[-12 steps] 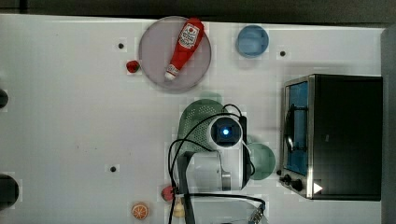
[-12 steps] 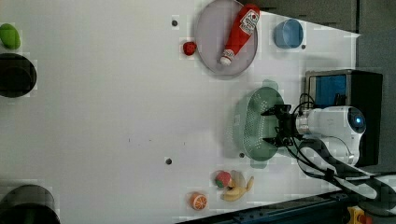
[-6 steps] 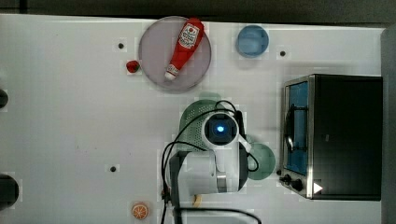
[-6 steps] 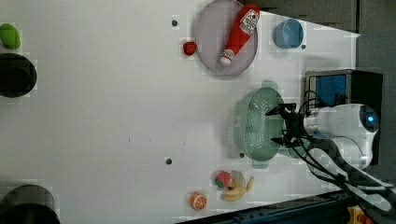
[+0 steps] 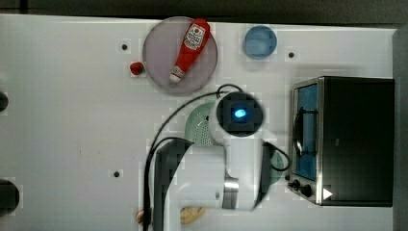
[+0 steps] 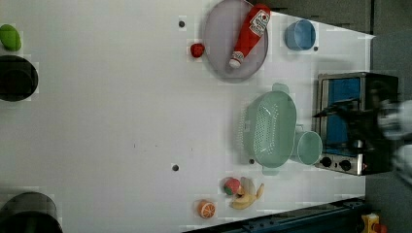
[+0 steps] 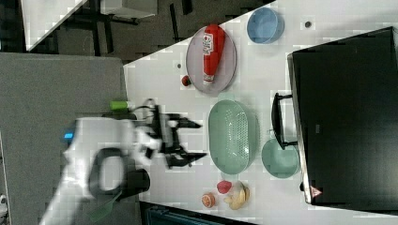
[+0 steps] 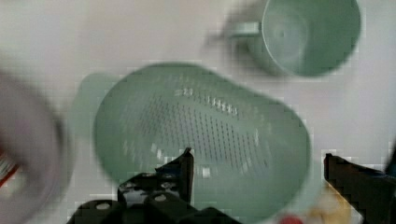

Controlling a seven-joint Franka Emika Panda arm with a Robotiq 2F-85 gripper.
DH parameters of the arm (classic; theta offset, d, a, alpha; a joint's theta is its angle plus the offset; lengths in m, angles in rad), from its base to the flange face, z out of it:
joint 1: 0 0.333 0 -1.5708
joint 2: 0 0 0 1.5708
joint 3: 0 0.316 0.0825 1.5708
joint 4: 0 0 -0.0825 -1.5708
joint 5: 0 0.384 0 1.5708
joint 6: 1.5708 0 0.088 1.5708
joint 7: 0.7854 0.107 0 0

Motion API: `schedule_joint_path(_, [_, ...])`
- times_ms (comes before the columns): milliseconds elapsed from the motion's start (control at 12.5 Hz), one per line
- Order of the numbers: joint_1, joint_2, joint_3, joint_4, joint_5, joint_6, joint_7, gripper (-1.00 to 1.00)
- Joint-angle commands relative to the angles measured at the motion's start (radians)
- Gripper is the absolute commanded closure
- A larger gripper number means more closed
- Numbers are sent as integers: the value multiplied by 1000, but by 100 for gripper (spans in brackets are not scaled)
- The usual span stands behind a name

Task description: Drag strainer left to right.

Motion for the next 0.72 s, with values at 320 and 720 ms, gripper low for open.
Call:
schedule_joint_path(320, [-1, -203, -9, 290, 36, -420, -368, -100])
schedule_joint_path(720, [-1, -213, -25, 374, 44, -507, -409, -100])
